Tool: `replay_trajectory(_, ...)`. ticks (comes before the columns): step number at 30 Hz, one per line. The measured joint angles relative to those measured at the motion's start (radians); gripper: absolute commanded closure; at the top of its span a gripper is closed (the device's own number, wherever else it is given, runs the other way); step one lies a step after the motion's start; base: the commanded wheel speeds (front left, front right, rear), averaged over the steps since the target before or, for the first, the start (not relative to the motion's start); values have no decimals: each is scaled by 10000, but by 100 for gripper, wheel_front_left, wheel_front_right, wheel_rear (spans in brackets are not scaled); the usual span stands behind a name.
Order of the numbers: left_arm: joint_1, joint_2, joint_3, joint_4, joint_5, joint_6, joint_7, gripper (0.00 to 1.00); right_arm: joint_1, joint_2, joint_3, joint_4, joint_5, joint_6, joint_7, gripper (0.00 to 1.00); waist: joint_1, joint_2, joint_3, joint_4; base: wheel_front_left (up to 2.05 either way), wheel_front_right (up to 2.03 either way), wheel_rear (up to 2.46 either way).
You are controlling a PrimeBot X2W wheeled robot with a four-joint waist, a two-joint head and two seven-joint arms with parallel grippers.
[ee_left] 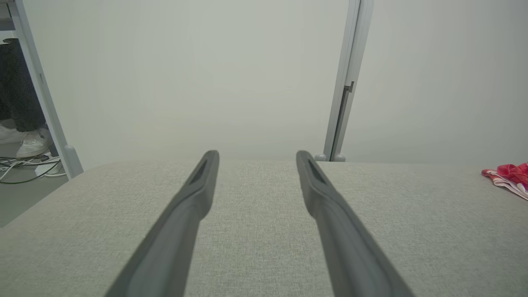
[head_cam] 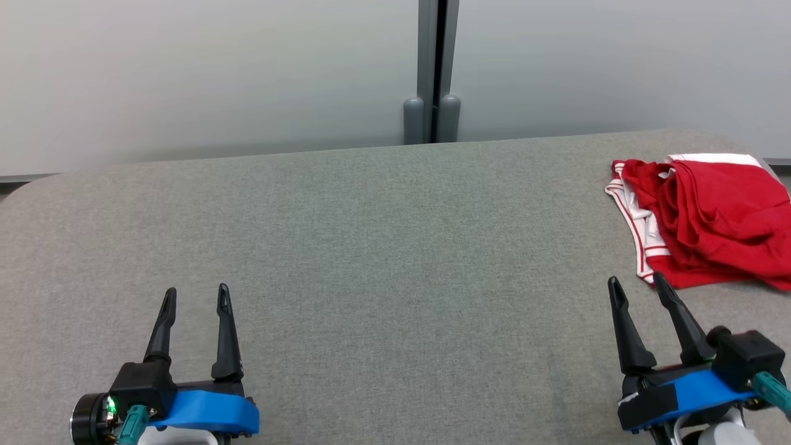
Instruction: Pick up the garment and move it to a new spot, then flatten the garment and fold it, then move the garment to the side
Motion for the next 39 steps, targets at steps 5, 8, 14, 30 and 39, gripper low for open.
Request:
replay_trajectory(5,43,-2,-10,6,-2,17,0,0,421,357,-303,-370,-360,0,0,0,0,0,-116,218,0,0,0)
replay_trajectory(8,58,-4,-15,79,36,17,0,0,533,514,-314,-495,-508,0,0,0,1,1,-125,327,0,0,0)
replay_trajectory(14,82,-4,-27,127,67,17,0,0,580,750,-391,-602,-777,0,58,0,2,2,-114,485,0,0,0)
replay_trajectory(30,93,-8,17,109,38,52,0,0,680,1041,-648,-579,-938,0,291,0,2,3,-68,509,0,0,0)
replay_trajectory(39,406,-33,10,614,19,48,75,100,789,1068,-640,-102,-930,0,324,100,2,2,-72,490,0,0,0)
